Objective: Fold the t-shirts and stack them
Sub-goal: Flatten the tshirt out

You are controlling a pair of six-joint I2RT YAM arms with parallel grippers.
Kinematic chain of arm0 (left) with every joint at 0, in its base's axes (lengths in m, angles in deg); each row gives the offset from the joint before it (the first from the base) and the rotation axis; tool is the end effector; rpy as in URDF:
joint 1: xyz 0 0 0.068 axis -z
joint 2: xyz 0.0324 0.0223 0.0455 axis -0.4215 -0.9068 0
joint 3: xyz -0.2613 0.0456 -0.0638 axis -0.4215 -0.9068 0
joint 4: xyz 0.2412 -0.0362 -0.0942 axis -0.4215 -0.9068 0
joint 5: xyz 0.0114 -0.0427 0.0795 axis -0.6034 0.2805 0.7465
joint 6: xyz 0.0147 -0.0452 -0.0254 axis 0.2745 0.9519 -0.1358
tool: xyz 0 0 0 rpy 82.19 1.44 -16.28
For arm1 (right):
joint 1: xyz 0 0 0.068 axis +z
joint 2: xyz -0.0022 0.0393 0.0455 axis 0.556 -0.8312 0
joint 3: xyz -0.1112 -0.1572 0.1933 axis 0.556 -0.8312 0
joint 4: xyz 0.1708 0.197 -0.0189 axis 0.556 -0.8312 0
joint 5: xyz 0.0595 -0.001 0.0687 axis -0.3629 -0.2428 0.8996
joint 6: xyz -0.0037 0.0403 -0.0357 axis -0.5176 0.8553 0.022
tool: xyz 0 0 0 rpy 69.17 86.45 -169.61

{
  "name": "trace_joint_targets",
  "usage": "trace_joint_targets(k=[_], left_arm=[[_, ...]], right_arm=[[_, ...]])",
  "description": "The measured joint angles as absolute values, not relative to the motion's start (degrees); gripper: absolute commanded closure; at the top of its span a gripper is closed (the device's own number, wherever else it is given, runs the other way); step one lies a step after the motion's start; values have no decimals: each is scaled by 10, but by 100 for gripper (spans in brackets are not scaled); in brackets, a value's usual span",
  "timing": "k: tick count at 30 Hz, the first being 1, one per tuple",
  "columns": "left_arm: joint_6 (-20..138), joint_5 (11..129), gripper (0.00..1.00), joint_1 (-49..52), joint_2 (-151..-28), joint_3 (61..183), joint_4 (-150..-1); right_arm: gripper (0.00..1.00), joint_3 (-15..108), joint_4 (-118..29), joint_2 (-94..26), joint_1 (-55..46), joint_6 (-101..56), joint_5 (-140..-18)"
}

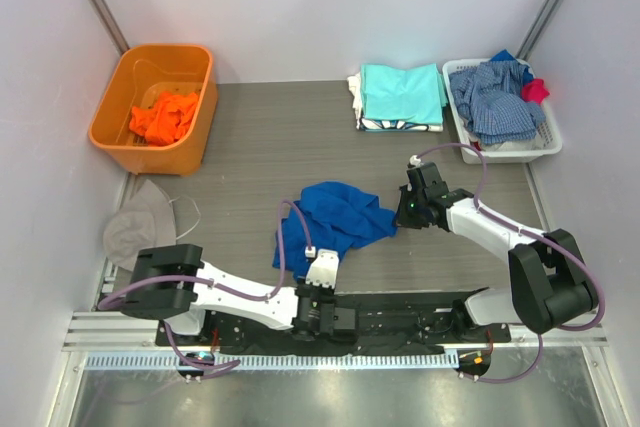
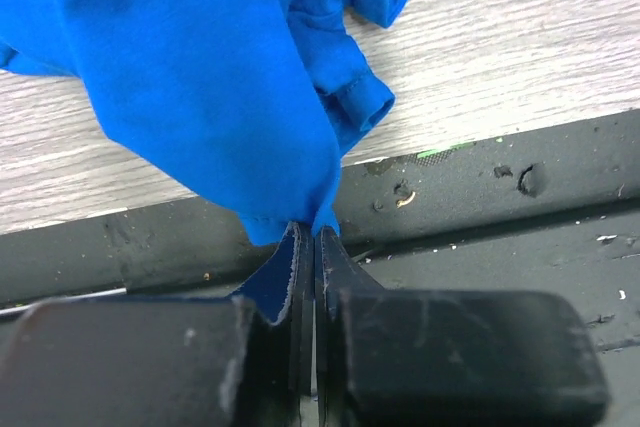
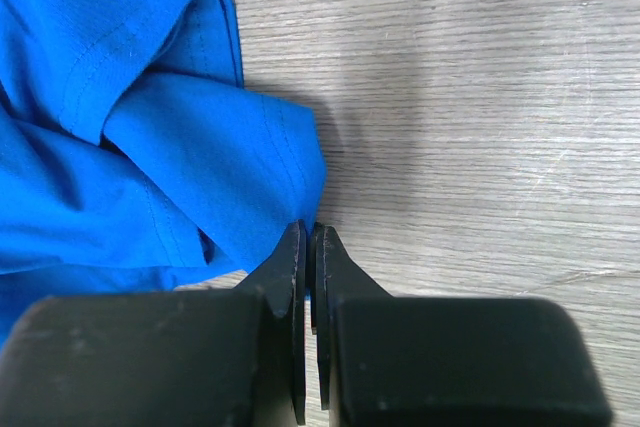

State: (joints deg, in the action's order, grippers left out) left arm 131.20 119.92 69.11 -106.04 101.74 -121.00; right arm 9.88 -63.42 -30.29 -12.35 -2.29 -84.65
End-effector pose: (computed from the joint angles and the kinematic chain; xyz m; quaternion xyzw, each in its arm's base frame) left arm 0.0048 -0.2679 0.1659 0.0637 0.9311 -0.0454 0.3562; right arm 0.2316 0.0925 0.1728 0.0399 0.9601 0.1319 0.2434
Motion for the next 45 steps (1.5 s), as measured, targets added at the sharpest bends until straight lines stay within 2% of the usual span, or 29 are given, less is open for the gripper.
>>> trace_joint_targets(k=[5,10,16,21,25,29,36,45], left_arm=[[1318,1205,100,692,-1060,1031,-1246],[1346,1252,100,692,-1021,1116,-1393],[1369,1335,100,653,-860,1205,-1483],[1370,1369,100,587,-766,1208,-1521],[1358,1382,100,567,-711,1209,-1534],[1334,1390,100,563,-710,1232,-1547],[1247,1413,100,563,-789,1350,-1548],[1114,1482,100,536,-710,1547,-1543]], right_arm=[[99,99,-641,-295,-124,-23,-847],[99,118,-689,-247,-124,-24,-876],[99,247,-771,-168,-122,-29,-956],[99,364,-826,-123,-121,-39,-1035],[99,411,-858,-97,-121,-45,-1094],[99,435,-885,-82,-121,-59,-1154],[99,492,-921,-81,-121,-97,-1238],[99,572,-924,-80,-121,-141,-1322]])
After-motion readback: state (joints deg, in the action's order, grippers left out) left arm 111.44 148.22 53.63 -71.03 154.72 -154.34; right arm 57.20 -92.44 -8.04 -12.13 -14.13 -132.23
